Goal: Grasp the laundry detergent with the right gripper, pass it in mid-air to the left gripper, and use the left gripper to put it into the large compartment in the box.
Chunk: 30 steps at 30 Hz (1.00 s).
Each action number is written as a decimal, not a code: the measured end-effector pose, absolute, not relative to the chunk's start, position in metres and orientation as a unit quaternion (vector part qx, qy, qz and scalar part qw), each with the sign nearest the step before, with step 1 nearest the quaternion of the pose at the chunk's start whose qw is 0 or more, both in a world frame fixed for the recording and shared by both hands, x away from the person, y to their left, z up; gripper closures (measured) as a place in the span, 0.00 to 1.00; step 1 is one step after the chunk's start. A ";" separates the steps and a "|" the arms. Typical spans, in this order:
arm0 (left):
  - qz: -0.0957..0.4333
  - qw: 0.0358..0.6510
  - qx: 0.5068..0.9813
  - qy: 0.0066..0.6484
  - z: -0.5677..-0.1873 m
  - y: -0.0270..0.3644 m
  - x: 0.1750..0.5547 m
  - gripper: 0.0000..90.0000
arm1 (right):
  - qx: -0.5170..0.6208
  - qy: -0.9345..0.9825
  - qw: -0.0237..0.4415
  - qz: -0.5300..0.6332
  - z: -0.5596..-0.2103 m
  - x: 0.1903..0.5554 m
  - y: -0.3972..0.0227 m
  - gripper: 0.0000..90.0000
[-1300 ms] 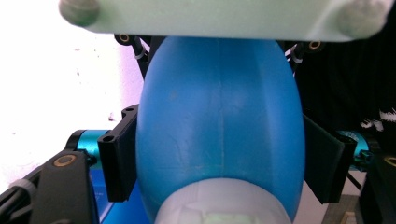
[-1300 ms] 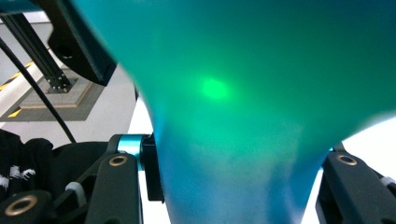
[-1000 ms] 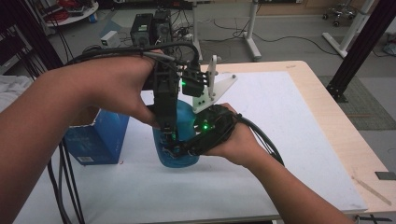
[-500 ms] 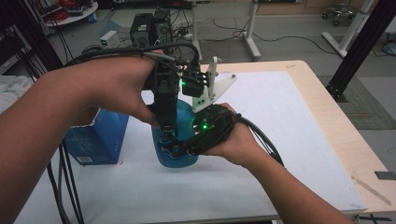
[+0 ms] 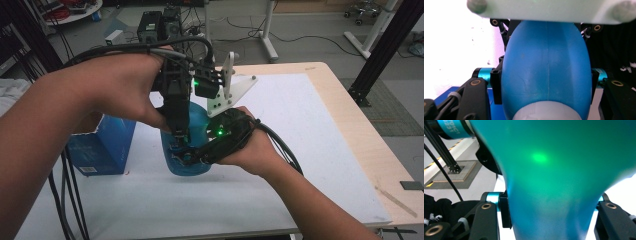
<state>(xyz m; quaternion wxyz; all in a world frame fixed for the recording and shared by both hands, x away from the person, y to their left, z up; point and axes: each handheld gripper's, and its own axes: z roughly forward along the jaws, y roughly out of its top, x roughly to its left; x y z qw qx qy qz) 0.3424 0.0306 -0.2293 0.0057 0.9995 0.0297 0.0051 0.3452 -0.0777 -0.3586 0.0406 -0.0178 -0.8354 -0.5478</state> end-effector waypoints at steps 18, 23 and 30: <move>-0.003 -0.006 0.998 0.066 -0.221 0.049 0.350 0.43 | -0.045 -0.865 0.011 -0.499 -0.340 0.345 -0.125 0.14; -0.004 -0.007 0.996 0.086 -0.215 0.057 0.353 0.43 | -0.067 -0.881 -0.015 -0.469 -0.332 0.349 -0.138 0.01; -0.001 -0.007 0.992 0.124 -0.193 0.073 0.362 0.43 | -0.064 -0.904 -0.029 -0.421 -0.312 0.355 -0.155 0.01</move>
